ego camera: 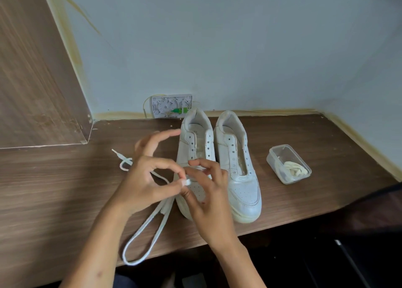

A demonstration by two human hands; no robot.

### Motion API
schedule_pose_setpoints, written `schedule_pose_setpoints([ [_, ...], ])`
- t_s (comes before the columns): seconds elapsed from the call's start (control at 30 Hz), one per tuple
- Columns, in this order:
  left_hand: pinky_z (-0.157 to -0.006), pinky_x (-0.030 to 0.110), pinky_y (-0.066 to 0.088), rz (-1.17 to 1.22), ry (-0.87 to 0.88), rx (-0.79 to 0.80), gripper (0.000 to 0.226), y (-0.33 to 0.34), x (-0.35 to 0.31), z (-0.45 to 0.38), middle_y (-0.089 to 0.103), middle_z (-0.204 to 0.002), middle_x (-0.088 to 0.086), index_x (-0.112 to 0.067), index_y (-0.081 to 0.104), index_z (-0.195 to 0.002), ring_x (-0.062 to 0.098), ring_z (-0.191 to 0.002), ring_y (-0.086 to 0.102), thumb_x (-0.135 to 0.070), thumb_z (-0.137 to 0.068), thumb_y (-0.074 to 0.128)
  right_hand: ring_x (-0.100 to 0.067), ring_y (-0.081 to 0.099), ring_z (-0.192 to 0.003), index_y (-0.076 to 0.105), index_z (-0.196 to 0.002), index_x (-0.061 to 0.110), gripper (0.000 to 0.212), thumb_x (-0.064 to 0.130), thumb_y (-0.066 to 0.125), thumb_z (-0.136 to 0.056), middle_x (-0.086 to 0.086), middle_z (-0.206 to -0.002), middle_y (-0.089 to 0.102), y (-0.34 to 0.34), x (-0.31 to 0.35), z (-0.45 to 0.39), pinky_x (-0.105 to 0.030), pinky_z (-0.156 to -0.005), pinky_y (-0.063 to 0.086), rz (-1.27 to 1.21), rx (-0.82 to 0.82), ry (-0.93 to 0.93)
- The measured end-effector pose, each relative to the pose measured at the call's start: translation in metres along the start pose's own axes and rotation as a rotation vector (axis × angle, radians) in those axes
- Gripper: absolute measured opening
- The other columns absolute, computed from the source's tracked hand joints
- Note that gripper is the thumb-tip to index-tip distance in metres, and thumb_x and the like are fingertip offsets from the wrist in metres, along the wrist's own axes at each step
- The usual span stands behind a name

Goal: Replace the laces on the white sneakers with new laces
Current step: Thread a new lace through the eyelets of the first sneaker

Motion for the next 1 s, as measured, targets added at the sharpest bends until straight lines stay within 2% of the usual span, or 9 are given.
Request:
schedule_pose_setpoints([
  [0.17, -0.105, 0.010, 0.015, -0.015, -0.024, -0.114, 0.010, -0.004, 0.004, -0.001, 0.047, -0.143, -0.015, -0.032, 0.068, -0.067, 0.016, -0.134, 0.030, -0.040, -0.069, 0.061, -0.013, 0.056, -0.111, 0.074, -0.104, 0.025, 0.014, 0.027, 0.063, -0.095, 0.016, -0.108, 0.059, -0.012, -0.003, -0.005, -0.016, -0.091, 0.041, -0.220, 0.026, 0.064],
  [0.27, -0.103, 0.012, 0.019, 0.000, -0.070, -0.201, 0.009, -0.005, 0.009, -0.002, 0.055, -0.135, -0.017, -0.030, 0.063, -0.064, 0.010, -0.128, 0.033, -0.036, -0.068, 0.057, -0.015, 0.062, -0.097, 0.072, -0.103, 0.025, 0.018, 0.015, 0.059, -0.098, 0.012, -0.091, 0.065, -0.019, -0.007, -0.004, -0.017, -0.083, 0.045, -0.223, 0.072, 0.045],
  [0.33, -0.102, 0.016, 0.022, -0.008, -0.089, -0.272, 0.007, -0.006, 0.012, -0.002, 0.059, -0.127, -0.018, -0.030, 0.060, -0.063, 0.005, -0.122, 0.035, -0.035, -0.066, 0.055, -0.015, 0.063, -0.093, 0.070, -0.105, 0.033, 0.033, 0.004, 0.057, -0.097, 0.012, -0.085, 0.063, -0.026, -0.011, -0.005, -0.015, -0.080, 0.044, -0.197, 0.074, 0.042],
  [0.4, -0.102, 0.022, 0.023, -0.024, -0.107, -0.308, 0.007, -0.008, 0.016, -0.003, 0.060, -0.124, -0.018, -0.031, 0.059, -0.063, 0.007, -0.120, 0.035, -0.036, -0.066, 0.054, -0.012, 0.063, -0.090, 0.067, -0.106, 0.038, 0.033, 0.008, 0.058, -0.097, 0.015, -0.084, 0.063, -0.033, -0.014, -0.006, -0.013, -0.079, 0.043, -0.210, 0.090, 0.069],
  [0.5, -0.102, 0.022, 0.021, -0.081, -0.129, -0.294, 0.009, -0.007, 0.020, -0.003, 0.060, -0.122, -0.021, -0.032, 0.059, -0.063, 0.011, -0.120, 0.034, -0.039, -0.065, 0.054, -0.005, 0.066, -0.095, 0.070, -0.111, 0.027, 0.021, 0.023, 0.063, -0.092, 0.018, -0.092, 0.070, -0.038, -0.014, -0.009, -0.014, -0.083, 0.046, -0.369, 0.150, 0.176],
  [0.7, -0.095, 0.029, 0.020, -0.247, -0.154, -0.292, 0.014, -0.001, 0.028, -0.003, 0.060, -0.117, -0.022, -0.033, 0.059, -0.061, 0.010, -0.118, 0.031, -0.045, -0.064, 0.052, -0.009, 0.064, -0.084, 0.073, -0.107, 0.018, 0.024, 0.021, 0.070, -0.083, 0.000, -0.083, 0.070, -0.038, -0.019, -0.010, -0.020, -0.084, 0.049, -0.596, 0.160, 0.304],
  [0.83, -0.093, 0.032, 0.019, -0.331, -0.189, -0.319, 0.021, -0.003, 0.031, -0.004, 0.061, -0.114, -0.022, -0.031, 0.061, -0.061, 0.012, -0.116, 0.033, -0.050, -0.064, 0.051, -0.005, 0.066, -0.083, 0.072, -0.104, 0.021, 0.027, 0.000, 0.057, -0.095, -0.006, -0.084, 0.072, -0.041, -0.026, -0.011, -0.016, -0.087, 0.047, -0.462, 0.077, 0.278],
  [0.9, -0.095, 0.034, 0.020, -0.407, -0.196, -0.302, 0.022, -0.003, 0.033, -0.002, 0.059, -0.115, -0.022, -0.032, 0.060, -0.061, 0.020, -0.119, 0.036, -0.052, -0.063, 0.050, -0.001, 0.067, -0.088, 0.069, -0.102, 0.030, 0.037, -0.004, 0.053, -0.096, 0.002, -0.086, 0.073, -0.041, -0.028, -0.009, -0.011, -0.086, 0.046, -0.287, 0.019, 0.252],
  [1.0, -0.100, 0.039, 0.020, -0.503, -0.215, -0.237, 0.025, 0.001, 0.036, 0.000, 0.057, -0.119, -0.023, -0.035, 0.061, -0.061, 0.026, -0.123, 0.035, -0.056, -0.062, 0.048, 0.001, 0.067, -0.089, 0.068, -0.100, 0.026, 0.035, -0.005, 0.052, -0.096, 0.005, -0.099, 0.069, -0.041, -0.025, -0.009, -0.010, -0.080, 0.046, -0.159, -0.071, 0.200],
])
Point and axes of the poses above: each hand's wrist, its own z-axis away from the middle knuckle, its own y-axis out of the palm, x = y × z, the point moved 2 cm from there along -z, towards the middle knuckle
